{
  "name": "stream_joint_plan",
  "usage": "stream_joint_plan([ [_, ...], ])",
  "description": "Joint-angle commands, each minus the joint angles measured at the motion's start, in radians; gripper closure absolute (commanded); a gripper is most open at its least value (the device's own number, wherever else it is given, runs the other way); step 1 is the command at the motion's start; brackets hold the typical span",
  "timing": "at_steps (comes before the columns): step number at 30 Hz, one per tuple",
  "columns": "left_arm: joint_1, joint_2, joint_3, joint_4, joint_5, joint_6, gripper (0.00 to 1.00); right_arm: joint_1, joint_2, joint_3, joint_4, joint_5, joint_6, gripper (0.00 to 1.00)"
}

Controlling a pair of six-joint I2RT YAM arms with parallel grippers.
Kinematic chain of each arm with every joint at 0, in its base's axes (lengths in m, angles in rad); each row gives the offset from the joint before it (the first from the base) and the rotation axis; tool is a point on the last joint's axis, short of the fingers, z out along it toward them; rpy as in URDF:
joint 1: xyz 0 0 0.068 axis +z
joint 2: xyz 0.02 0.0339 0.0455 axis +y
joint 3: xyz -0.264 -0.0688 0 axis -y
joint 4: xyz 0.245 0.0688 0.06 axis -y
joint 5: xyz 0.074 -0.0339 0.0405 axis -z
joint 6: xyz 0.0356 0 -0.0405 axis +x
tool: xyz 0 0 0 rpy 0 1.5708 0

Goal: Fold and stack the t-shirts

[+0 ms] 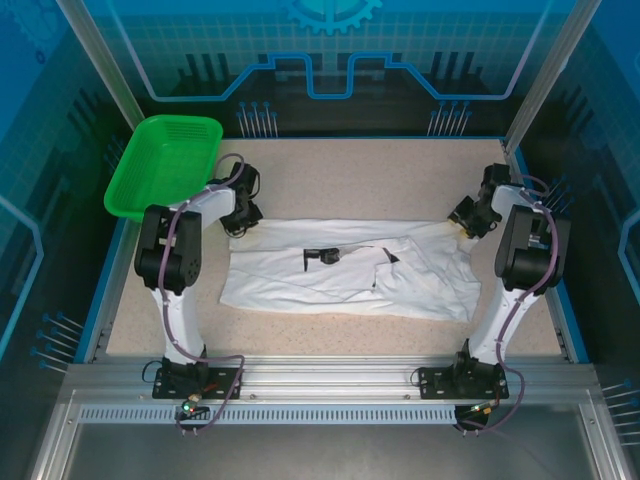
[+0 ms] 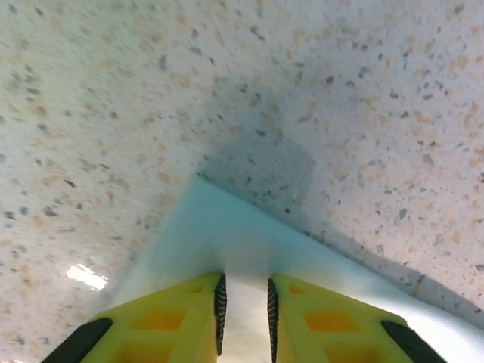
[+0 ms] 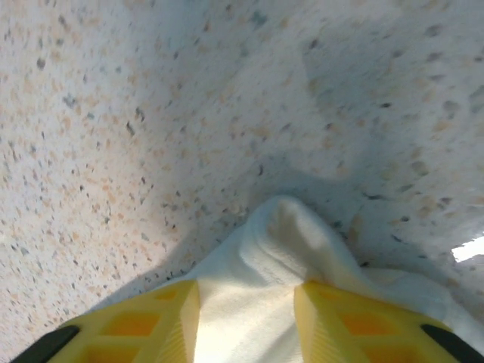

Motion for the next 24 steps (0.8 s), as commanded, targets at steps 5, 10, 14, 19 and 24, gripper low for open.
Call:
stream_joint_plan([
  [5, -0.011, -0.123, 0.04, -0.003, 0.037, 0.007, 0.61, -0.019, -0.169, -0.072, 0.092, -0.078, 0.04, 0.47],
  [10, -0.076, -0.2, 0.069, -0.036, 0.051, 0.026, 0.45, 0.028, -0.327, -0.154, 0.109, -0.076, 0.043, 0.43],
  [14, -0.157, -0.259, 0.018, 0.009, 0.115, 0.036, 0.4, 0.132, -0.408, -0.24, 0.097, -0.086, -0.003, 0.41],
  [19, -0.279, -0.206, 0.009, 0.091, 0.311, 0.099, 0.42, 0.272, -0.321, -0.216, 0.02, -0.074, -0.114, 0.4],
  [24, -0.383, -0.06, 0.138, 0.082, 0.377, 0.11, 0.46, 0.324, -0.194, -0.108, -0.032, -0.015, -0.196, 0.41],
])
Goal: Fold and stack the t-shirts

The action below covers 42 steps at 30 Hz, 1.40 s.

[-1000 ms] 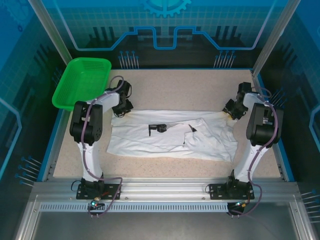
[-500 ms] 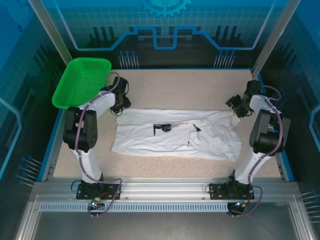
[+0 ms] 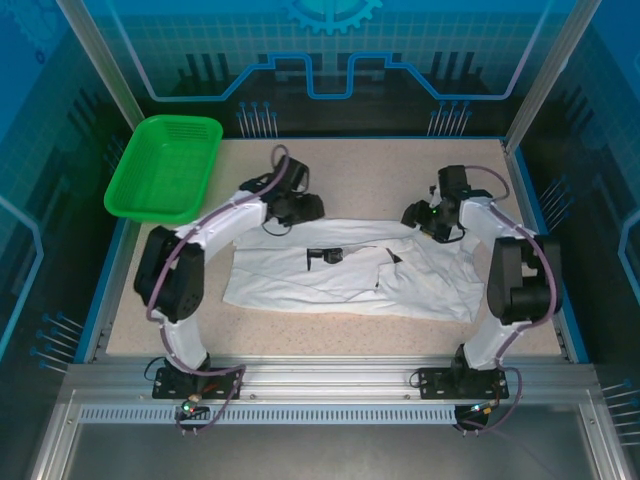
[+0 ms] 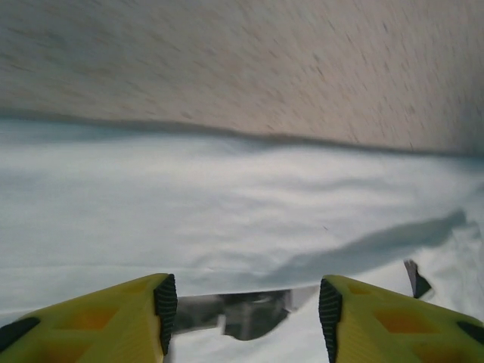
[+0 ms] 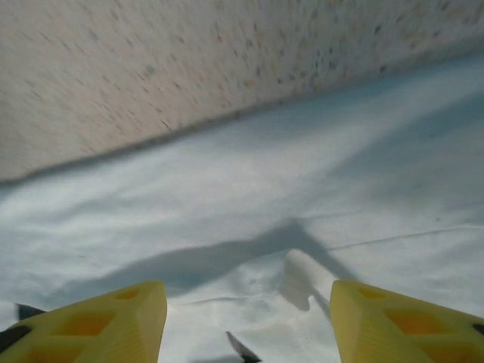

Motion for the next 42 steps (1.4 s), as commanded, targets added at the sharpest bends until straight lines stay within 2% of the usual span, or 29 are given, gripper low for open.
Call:
stream_joint_plan([
  [1, -0.038, 0.107, 0.089, 0.003, 0.101, 0.018, 0.47, 0.019, 0.074, 0.094, -0.071, 0.059, -0.096, 0.42],
  [5, -0.04, 0.222, 0.177, -0.002, 0.089, -0.01, 0.47, 0.025, 0.124, 0.134, -0.08, 0.101, -0.135, 0.44],
  [8, -0.04, 0.265, 0.176, 0.025, 0.067, 0.006, 0.47, 0.033, 0.151, 0.143, -0.086, 0.079, -0.147, 0.47],
  [12, -0.04, 0.271, 0.099, 0.116, 0.068, 0.013, 0.47, 0.065, 0.156, 0.125, -0.091, 0.083, -0.154, 0.51],
  [17, -0.037, 0.28, 0.087, 0.139, 0.044, 0.016, 0.47, 0.084, 0.154, 0.094, -0.082, 0.087, -0.145, 0.54],
  [21, -0.034, 0.279, 0.069, 0.148, 0.032, -0.001, 0.46, 0.086, 0.163, 0.093, -0.095, 0.101, -0.142, 0.61],
  [27, -0.011, 0.267, 0.031, 0.185, 0.062, -0.03, 0.46, 0.091, 0.134, 0.066, -0.099, 0.142, -0.132, 0.63],
  [29, -0.008, 0.266, 0.028, 0.19, 0.066, -0.034, 0.45, 0.092, 0.125, 0.052, -0.094, 0.142, -0.128, 0.68],
  [33, -0.004, 0.268, 0.024, 0.195, 0.068, -0.039, 0.45, 0.094, 0.099, 0.022, -0.083, 0.138, -0.115, 0.85],
  [37, -0.003, 0.267, 0.022, 0.193, 0.065, -0.043, 0.45, 0.109, 0.055, -0.002, -0.074, 0.151, -0.1, 0.91],
  [42, -0.001, 0.273, 0.027, 0.184, 0.061, -0.046, 0.45, 0.165, -0.027, -0.028, -0.088, 0.238, -0.089, 0.94],
])
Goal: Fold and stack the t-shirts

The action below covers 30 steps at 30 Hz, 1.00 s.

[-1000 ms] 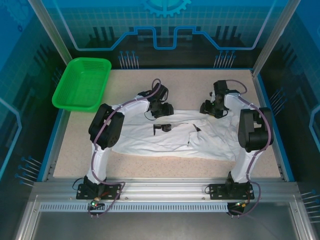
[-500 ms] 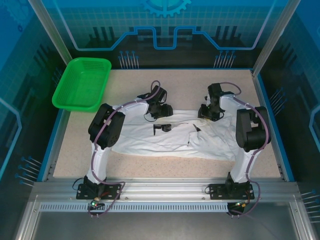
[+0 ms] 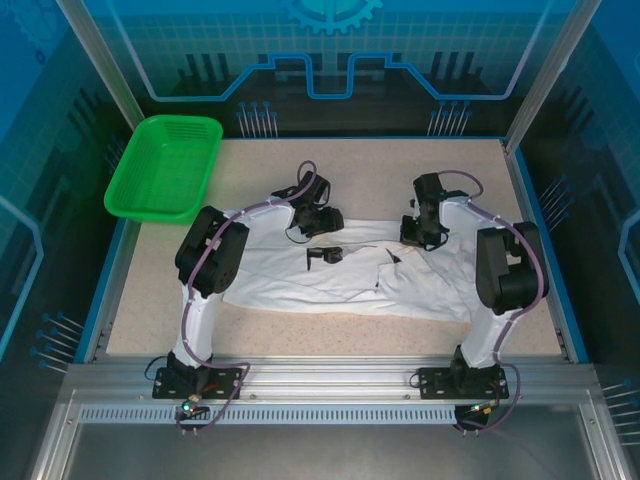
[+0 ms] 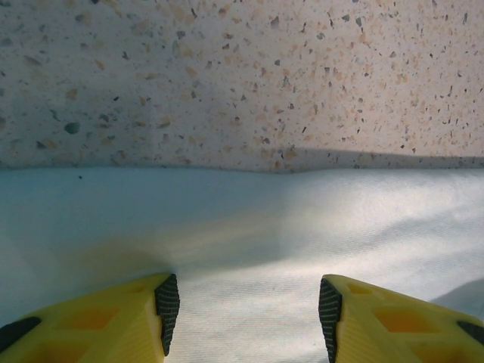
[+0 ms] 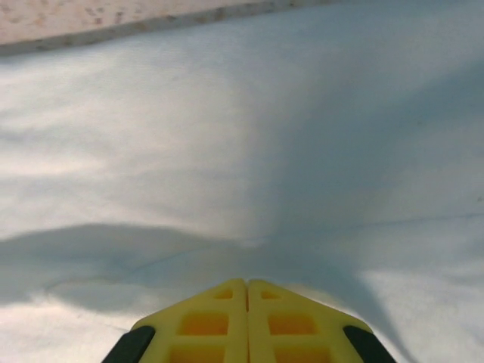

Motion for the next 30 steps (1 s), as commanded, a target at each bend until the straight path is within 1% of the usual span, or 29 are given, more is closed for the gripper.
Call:
stream_joint_plan([
  [1, 0.012, 0.009, -0.016, -0.01, 0.0, -0.016, 0.45, 0.055, -0.082, -0.027, -0.031, 0.082, 0.024, 0.94],
  [5, 0.012, 0.01, -0.016, -0.009, 0.0, -0.018, 0.45, 0.128, -0.136, -0.057, -0.073, 0.139, 0.083, 0.97],
  [7, 0.012, 0.01, -0.016, -0.008, 0.002, -0.017, 0.45, 0.163, -0.153, -0.074, -0.104, 0.164, 0.138, 0.99],
  [9, 0.013, 0.01, -0.016, -0.008, 0.004, -0.018, 0.45, 0.2, -0.172, -0.107, -0.113, 0.156, 0.191, 0.94],
  [11, 0.012, 0.01, -0.016, -0.007, 0.005, -0.018, 0.44, 0.238, -0.198, -0.151, -0.108, 0.136, 0.254, 0.92],
  [12, 0.012, 0.01, -0.016, -0.007, 0.006, -0.017, 0.44, 0.257, -0.214, -0.175, -0.094, 0.117, 0.279, 0.9],
  [15, 0.01, 0.008, -0.019, -0.005, 0.008, -0.017, 0.43, 0.318, -0.265, -0.235, -0.061, 0.087, 0.342, 0.63],
  [17, 0.01, 0.008, -0.019, -0.005, 0.007, -0.016, 0.42, 0.339, -0.288, -0.258, -0.061, 0.075, 0.367, 0.53],
  [18, 0.011, 0.007, -0.019, -0.004, 0.008, -0.016, 0.42, 0.341, -0.302, -0.266, -0.059, 0.055, 0.365, 0.51],
  [19, 0.01, 0.006, -0.02, -0.004, 0.008, -0.014, 0.42, 0.34, -0.317, -0.27, -0.063, 0.046, 0.362, 0.51],
  [21, 0.01, -0.004, -0.026, 0.005, 0.005, -0.01, 0.41, 0.321, -0.369, -0.274, -0.066, 0.038, 0.351, 0.46],
  [23, 0.009, -0.022, -0.027, 0.007, -0.01, 0.006, 0.41, 0.272, -0.427, -0.273, -0.063, 0.02, 0.333, 0.45],
  [25, 0.008, -0.042, -0.015, -0.008, -0.014, 0.031, 0.42, 0.209, -0.455, -0.262, -0.07, 0.034, 0.313, 0.45],
  [27, 0.0, -0.066, 0.017, -0.041, -0.023, 0.062, 0.41, 0.127, -0.445, -0.24, -0.068, 0.027, 0.275, 0.49],
  [30, -0.023, -0.085, 0.081, -0.081, -0.008, 0.083, 0.43, 0.048, -0.376, -0.204, -0.049, 0.029, 0.215, 0.6],
])
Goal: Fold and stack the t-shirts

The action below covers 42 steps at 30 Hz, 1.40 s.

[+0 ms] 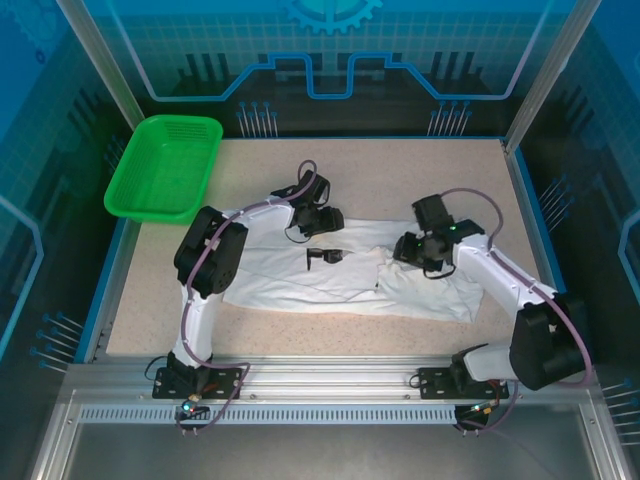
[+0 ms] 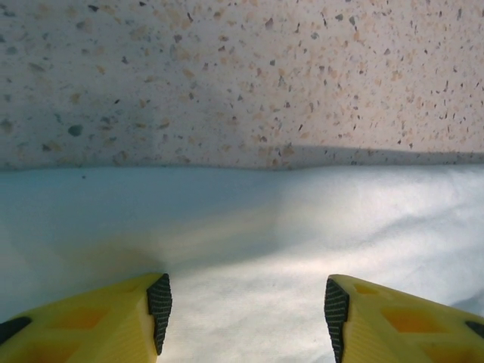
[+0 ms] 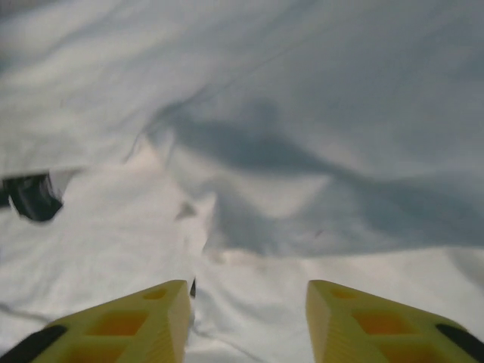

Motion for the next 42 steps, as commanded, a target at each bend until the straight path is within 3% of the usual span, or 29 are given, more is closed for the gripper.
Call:
stream_joint_plan([
  [1, -0.03, -0.067, 0.093, -0.066, 0.0, 0.052, 0.45, -0.07, 0.089, 0.052, 0.0, -0.014, -0.077, 0.63],
  [6, -0.091, 0.072, 0.336, -0.174, 0.086, 0.085, 0.6, -0.143, 0.255, 0.109, -0.008, -0.062, -0.119, 0.81],
  [11, -0.139, 0.246, 0.539, -0.203, 0.213, 0.091, 0.61, -0.143, 0.292, 0.064, 0.028, -0.083, -0.127, 0.82],
  [15, -0.165, 0.363, 0.658, -0.261, 0.225, 0.109, 0.61, -0.12, 0.27, -0.013, 0.036, -0.136, -0.121, 0.83],
  [24, -0.166, 0.382, 0.639, -0.238, 0.227, 0.122, 0.58, -0.009, 0.058, -0.164, 0.012, -0.254, -0.069, 0.78],
  [28, -0.167, 0.367, 0.64, -0.231, 0.238, 0.141, 0.56, -0.068, -0.017, -0.15, -0.009, -0.262, -0.071, 0.68],
  [34, -0.192, 0.29, 0.616, -0.231, 0.231, 0.192, 0.56, -0.21, 0.0, -0.158, 0.019, -0.208, -0.069, 0.67],
  [42, -0.2, 0.295, 0.582, -0.249, 0.177, 0.218, 0.57, -0.225, 0.075, -0.273, 0.093, -0.247, -0.064, 0.67],
])
